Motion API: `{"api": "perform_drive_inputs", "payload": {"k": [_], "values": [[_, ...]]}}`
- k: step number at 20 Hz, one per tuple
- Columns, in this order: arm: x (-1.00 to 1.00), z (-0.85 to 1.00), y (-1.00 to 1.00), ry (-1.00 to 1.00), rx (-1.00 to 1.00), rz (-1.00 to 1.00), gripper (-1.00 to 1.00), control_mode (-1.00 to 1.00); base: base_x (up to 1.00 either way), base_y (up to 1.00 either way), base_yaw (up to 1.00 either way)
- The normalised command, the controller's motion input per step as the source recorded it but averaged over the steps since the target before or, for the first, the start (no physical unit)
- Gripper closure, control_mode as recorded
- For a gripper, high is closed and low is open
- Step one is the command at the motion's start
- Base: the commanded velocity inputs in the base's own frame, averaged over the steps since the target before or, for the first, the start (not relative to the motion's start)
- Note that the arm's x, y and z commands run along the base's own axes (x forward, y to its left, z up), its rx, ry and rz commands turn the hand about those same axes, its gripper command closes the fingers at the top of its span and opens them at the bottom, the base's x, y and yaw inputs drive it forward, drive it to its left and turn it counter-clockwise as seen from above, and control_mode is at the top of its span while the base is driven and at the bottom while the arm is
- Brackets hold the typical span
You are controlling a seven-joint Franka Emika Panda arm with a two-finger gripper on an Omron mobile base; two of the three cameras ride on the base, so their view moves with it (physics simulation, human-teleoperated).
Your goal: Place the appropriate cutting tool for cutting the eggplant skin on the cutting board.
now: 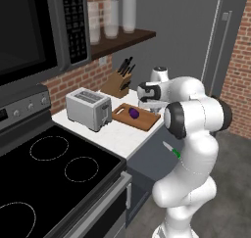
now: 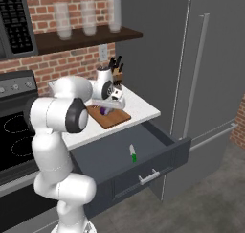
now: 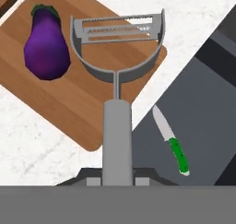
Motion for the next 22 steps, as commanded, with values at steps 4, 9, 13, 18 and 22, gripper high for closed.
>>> {"api": "perform_drive_inputs", "payload": {"k": [4, 9, 13, 18, 22], "values": [[0.40, -0.36, 0.12, 0.11, 0.00, 0.00, 1.00, -1.00, 0.00, 0.00, 0.00], [0.48, -0.33, 0.01, 0.09, 0.00, 0.00, 1.00, -1.00, 0.00, 0.00, 0.00], [0.43, -0.29, 0.00, 0.05, 0.00, 0.00, 1.00, -1.00, 0.00, 0.00, 0.00], [0.30, -0.22, 0.01, 0.01, 0.00, 0.00, 1.00, -1.00, 0.00, 0.00, 0.00], [0.07, -0.20, 0.02, 0.00, 0.01, 0.00, 1.00, -1.00, 0.00, 0.00, 0.00]]}}
